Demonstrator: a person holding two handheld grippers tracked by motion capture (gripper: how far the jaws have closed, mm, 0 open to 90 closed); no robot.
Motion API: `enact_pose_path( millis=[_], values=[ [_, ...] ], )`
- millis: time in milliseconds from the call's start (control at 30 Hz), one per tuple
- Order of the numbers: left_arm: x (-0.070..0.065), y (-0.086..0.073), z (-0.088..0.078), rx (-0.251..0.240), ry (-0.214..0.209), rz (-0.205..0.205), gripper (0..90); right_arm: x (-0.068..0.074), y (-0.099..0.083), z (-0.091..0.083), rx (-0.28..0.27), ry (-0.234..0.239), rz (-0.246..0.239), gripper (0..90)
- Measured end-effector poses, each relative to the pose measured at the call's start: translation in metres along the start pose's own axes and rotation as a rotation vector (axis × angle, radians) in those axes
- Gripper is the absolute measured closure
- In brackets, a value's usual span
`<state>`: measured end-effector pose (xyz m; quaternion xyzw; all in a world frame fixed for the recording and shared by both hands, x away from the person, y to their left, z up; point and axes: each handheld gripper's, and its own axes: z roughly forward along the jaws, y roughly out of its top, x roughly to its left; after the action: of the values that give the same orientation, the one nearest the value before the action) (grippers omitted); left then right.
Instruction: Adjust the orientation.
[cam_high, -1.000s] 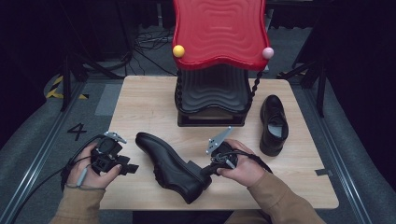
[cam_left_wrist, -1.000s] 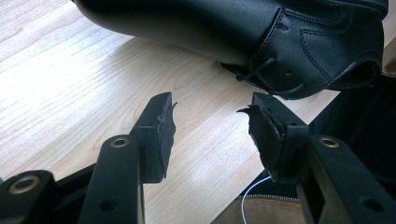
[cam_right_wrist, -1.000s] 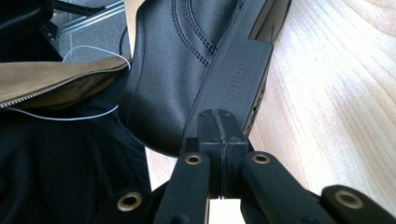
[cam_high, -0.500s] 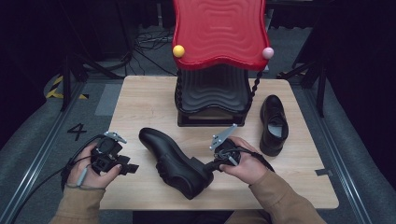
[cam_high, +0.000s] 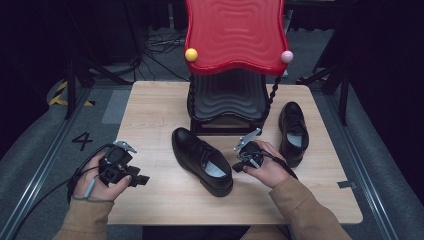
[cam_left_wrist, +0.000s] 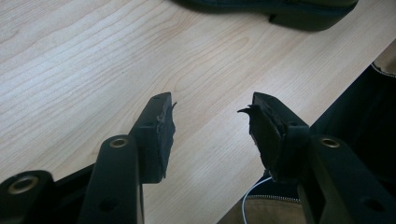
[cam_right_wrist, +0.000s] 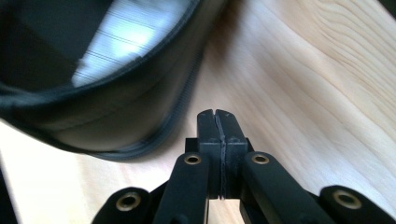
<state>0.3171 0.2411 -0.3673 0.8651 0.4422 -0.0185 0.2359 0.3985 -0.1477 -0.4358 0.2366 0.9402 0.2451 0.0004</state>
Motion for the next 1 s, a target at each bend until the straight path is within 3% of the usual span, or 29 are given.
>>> enact_pose_path(
  millis=[100, 300, 433, 633, 733, 800, 1000],
  values=[
    [0.0, 0.002, 0.001, -0.001, 0.0, 0.003, 50.5, -0.001, -0.001, -0.005, -0.013, 0.002, 0.005, 90.0],
    [0.0, 0.006, 0.003, -0.003, 0.002, 0.014, 49.3, 0.002, 0.0, -0.026, -0.046, -0.024, -0.033, 85.1],
    [-0.001, 0.008, 0.005, 0.001, 0.004, 0.017, 48.8, 0.008, 0.005, -0.043, -0.081, -0.008, -0.051, 83.0],
    [-0.002, 0.009, 0.005, 0.003, 0.003, 0.021, 47.9, 0.033, 0.022, -0.06, -0.106, 0.04, -0.167, 76.1],
    [-0.002, 0.009, 0.006, 0.008, 0.005, 0.02, 47.7, 0.043, 0.029, -0.06, -0.1, 0.071, -0.208, 73.2],
    [-0.003, 0.008, 0.005, 0.007, 0.002, 0.023, 47.6, 0.055, 0.038, -0.054, -0.077, 0.095, -0.272, 69.6],
    [-0.003, 0.007, 0.005, 0.005, 0.002, 0.023, 47.7, 0.061, 0.047, -0.034, 0.0, 0.125, -0.323, 67.9]
  ],
)
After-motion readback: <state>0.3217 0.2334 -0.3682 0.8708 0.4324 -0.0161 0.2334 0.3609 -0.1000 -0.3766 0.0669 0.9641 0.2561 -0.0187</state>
